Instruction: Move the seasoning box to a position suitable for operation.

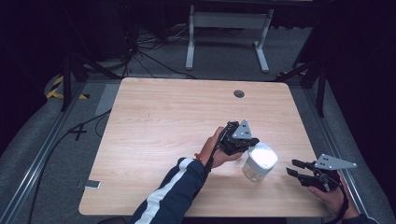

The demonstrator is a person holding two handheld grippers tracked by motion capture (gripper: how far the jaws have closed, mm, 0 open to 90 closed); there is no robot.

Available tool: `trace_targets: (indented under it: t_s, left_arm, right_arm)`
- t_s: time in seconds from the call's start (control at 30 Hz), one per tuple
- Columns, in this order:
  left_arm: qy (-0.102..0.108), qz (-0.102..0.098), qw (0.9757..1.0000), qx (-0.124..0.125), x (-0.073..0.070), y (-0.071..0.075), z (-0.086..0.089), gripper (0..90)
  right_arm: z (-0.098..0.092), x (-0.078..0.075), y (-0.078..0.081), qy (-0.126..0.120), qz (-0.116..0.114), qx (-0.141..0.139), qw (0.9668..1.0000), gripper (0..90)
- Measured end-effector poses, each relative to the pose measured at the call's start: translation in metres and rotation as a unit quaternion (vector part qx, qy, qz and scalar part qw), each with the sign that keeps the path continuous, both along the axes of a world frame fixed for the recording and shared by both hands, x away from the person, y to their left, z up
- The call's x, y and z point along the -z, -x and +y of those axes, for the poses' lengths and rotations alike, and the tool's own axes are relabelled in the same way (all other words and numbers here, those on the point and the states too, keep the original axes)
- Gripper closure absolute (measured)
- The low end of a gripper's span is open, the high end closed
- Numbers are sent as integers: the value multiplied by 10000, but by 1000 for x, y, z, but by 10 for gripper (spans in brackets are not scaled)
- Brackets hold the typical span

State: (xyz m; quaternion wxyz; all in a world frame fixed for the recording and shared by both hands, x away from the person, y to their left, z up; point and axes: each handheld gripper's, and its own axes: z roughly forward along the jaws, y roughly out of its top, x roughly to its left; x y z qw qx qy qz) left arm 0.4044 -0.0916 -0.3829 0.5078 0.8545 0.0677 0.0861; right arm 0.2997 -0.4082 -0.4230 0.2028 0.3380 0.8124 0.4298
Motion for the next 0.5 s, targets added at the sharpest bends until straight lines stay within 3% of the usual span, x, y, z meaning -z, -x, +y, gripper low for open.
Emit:
trace_targets:
  t_s: [0.17,0.2,0.23,0.5]
  left_arm:
    - [31,37,10000,-21,1,0,1,899]
    - [42,21,10000,-1,1,-1,1,899]
    - [54,34,10000,-8,1,-1,2,898]
    - [116,76,9999,-10,2,-2,2,899]
  right_arm:
    - [17,-18,6,34,-94,-259,9996,748]
    - [28,-24,9,223,-119,-459,9986,843]
    - [32,-25,10,261,-108,-523,9982,872]
    - [56,-33,8,595,-20,-717,9957,898]
